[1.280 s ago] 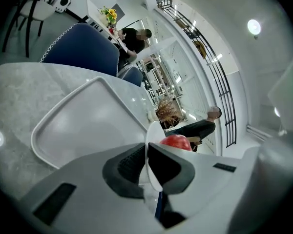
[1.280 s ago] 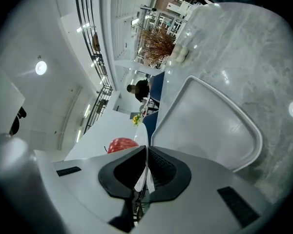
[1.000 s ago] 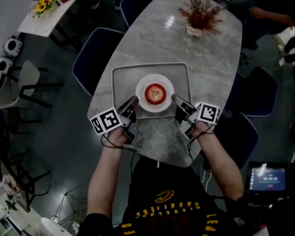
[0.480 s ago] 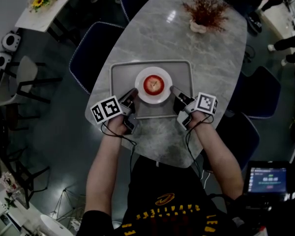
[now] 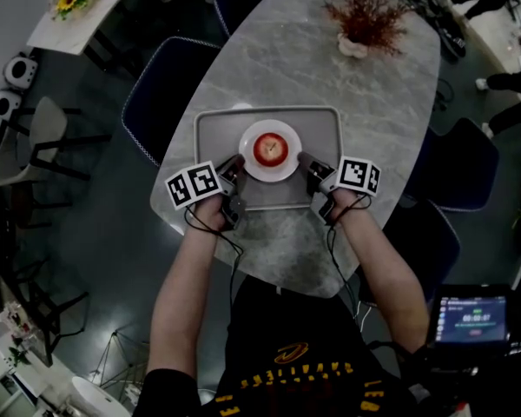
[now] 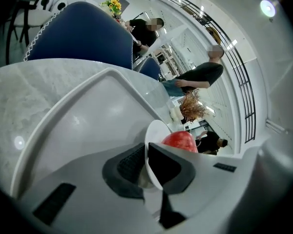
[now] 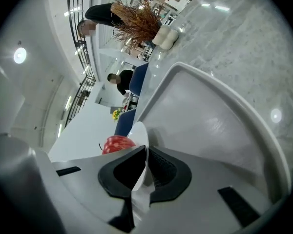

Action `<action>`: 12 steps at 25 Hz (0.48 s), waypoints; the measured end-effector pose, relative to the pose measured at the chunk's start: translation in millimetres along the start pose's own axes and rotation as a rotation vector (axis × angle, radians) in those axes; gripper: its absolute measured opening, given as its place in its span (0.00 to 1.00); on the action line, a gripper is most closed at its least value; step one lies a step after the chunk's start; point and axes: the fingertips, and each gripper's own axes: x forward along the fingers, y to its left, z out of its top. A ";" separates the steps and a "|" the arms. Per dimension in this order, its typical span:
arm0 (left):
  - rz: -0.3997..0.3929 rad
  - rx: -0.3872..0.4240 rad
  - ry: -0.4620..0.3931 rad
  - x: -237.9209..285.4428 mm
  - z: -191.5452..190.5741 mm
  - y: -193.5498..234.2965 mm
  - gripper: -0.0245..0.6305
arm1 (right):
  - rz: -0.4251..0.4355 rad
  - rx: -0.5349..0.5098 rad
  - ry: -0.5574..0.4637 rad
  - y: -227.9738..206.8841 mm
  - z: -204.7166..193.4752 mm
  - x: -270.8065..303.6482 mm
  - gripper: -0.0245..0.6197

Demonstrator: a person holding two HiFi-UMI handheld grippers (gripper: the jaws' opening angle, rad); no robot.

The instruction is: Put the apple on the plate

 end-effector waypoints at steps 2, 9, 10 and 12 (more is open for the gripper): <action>0.016 0.008 0.005 1.0 -1.1 1.4 0.07 | -0.017 -0.009 0.007 -2.6 -0.2 1.2 0.08; 0.079 0.063 0.026 6.5 0.2 5.2 0.07 | -0.063 -0.042 0.023 -6.5 2.0 5.7 0.08; 0.092 0.069 0.029 7.2 0.4 6.1 0.07 | -0.070 -0.046 0.026 -7.2 2.1 6.6 0.08; 0.116 0.080 0.033 8.3 0.4 7.9 0.07 | -0.084 -0.056 0.033 -8.4 2.0 8.3 0.08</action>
